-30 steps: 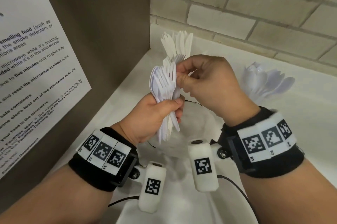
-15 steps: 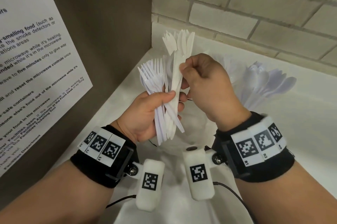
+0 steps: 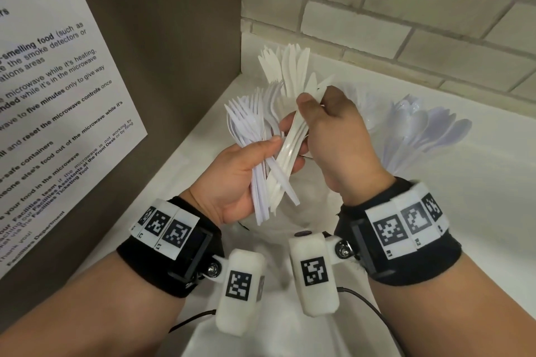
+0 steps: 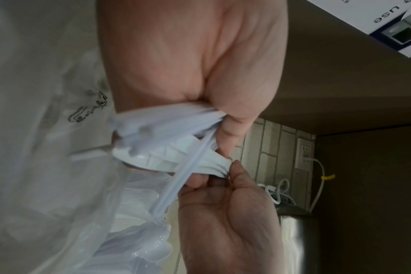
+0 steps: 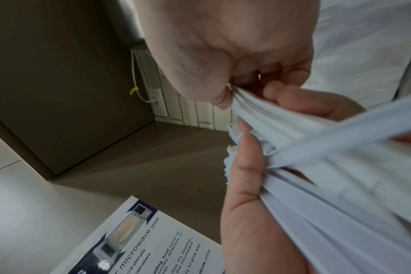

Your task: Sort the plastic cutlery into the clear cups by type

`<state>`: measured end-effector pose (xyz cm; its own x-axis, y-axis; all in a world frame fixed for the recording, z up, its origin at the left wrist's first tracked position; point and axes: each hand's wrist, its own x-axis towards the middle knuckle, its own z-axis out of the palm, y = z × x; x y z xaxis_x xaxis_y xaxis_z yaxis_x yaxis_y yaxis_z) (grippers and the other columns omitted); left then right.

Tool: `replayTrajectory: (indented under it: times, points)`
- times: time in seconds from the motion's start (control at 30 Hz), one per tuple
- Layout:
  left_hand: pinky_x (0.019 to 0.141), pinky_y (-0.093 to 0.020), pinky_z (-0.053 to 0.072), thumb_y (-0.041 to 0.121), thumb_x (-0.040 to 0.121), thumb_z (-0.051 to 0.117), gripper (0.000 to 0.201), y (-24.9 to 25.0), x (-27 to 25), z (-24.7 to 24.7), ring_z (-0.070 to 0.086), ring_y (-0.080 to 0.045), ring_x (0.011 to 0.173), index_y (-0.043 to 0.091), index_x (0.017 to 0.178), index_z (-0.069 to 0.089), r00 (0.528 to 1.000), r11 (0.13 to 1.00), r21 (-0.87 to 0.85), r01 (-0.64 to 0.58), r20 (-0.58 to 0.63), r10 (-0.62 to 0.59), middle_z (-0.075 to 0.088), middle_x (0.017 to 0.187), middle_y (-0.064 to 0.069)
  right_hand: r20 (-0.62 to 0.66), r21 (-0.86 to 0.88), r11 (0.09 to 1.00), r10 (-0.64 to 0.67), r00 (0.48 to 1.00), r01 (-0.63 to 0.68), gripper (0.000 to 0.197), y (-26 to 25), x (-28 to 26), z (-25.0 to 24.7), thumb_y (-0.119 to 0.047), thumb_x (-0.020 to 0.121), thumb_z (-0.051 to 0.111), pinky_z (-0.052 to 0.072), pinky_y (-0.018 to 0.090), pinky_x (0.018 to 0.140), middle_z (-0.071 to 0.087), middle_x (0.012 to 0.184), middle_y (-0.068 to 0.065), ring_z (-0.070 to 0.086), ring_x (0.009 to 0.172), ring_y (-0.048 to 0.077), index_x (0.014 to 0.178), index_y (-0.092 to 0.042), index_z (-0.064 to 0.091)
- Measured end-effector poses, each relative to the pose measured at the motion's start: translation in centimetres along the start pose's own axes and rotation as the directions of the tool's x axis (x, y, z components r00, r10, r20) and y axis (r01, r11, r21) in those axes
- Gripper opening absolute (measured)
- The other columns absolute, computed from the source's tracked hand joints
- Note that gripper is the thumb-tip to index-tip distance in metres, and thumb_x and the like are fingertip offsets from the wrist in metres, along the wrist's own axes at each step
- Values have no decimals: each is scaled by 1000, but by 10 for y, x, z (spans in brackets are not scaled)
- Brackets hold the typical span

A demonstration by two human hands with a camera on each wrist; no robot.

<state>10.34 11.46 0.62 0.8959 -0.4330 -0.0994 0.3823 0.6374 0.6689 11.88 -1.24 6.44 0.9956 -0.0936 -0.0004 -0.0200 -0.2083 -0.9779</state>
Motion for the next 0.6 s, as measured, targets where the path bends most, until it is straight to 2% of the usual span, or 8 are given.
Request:
replayTrajectory:
  times: [0.13,0.17,0.23,0.27,0.33,0.47,0.53,0.6]
  points:
    - [83,-34,56,12,91,51,38,1,-1,-2,66,-27,104,9,127,59,1000,999,-20,25,8,-25,65,122,-12,-128,217,974,-36,991,63,13,-5,0,-2,-15,101,42,46,21,44,61,59,7,59,47,17,91,-8,46]
    - [81,-35,57,11,91,52,38,1,-1,-3,67,-28,102,7,128,58,1000,999,-17,30,1,-30,66,119,-14,-158,310,947,-35,987,83,12,-8,0,-3,-16,102,40,49,24,46,57,59,7,58,47,19,95,-8,45]
    - [73,-33,57,10,90,55,36,0,-1,-5,68,-28,96,6,125,60,999,999,3,34,-6,-34,68,110,-15,-183,480,867,-50,982,133,14,-14,0,-5,-21,104,34,52,38,48,50,60,7,54,44,25,99,-11,44]
    - [71,-32,56,9,90,55,35,-1,-1,-5,68,-25,92,6,124,61,999,999,22,30,-13,-30,69,106,-13,-187,529,832,-78,979,167,17,-18,0,-6,-22,105,31,50,39,46,47,61,7,50,40,24,100,-13,43]
    - [69,-30,54,9,89,56,36,-3,0,-6,67,-19,82,9,125,61,999,997,67,26,-36,-24,69,96,-9,-208,545,804,-143,968,236,20,-26,3,-9,-23,106,27,45,31,42,43,62,6,42,36,21,98,-14,42]
    - [68,-33,43,16,87,55,40,-4,-2,-8,58,-14,75,15,126,61,998,990,127,55,-24,-53,61,85,-3,-163,386,886,-211,964,259,24,-37,9,-16,-29,105,32,29,22,42,42,59,3,32,39,15,96,-15,49]
    - [75,-38,48,17,85,56,43,-4,-3,-8,62,-15,76,17,127,61,998,982,178,61,-40,-55,62,84,-2,-82,177,953,-236,968,247,22,-38,11,-17,-37,98,50,26,22,42,44,57,-3,34,39,11,92,-17,56]
    - [81,-44,50,17,83,59,45,-4,-3,-9,63,-17,76,20,128,61,998,974,220,60,-48,-50,62,84,-2,-8,-106,950,-296,955,294,18,-35,12,-19,-39,85,69,35,20,44,49,60,-10,42,44,4,89,-23,62]
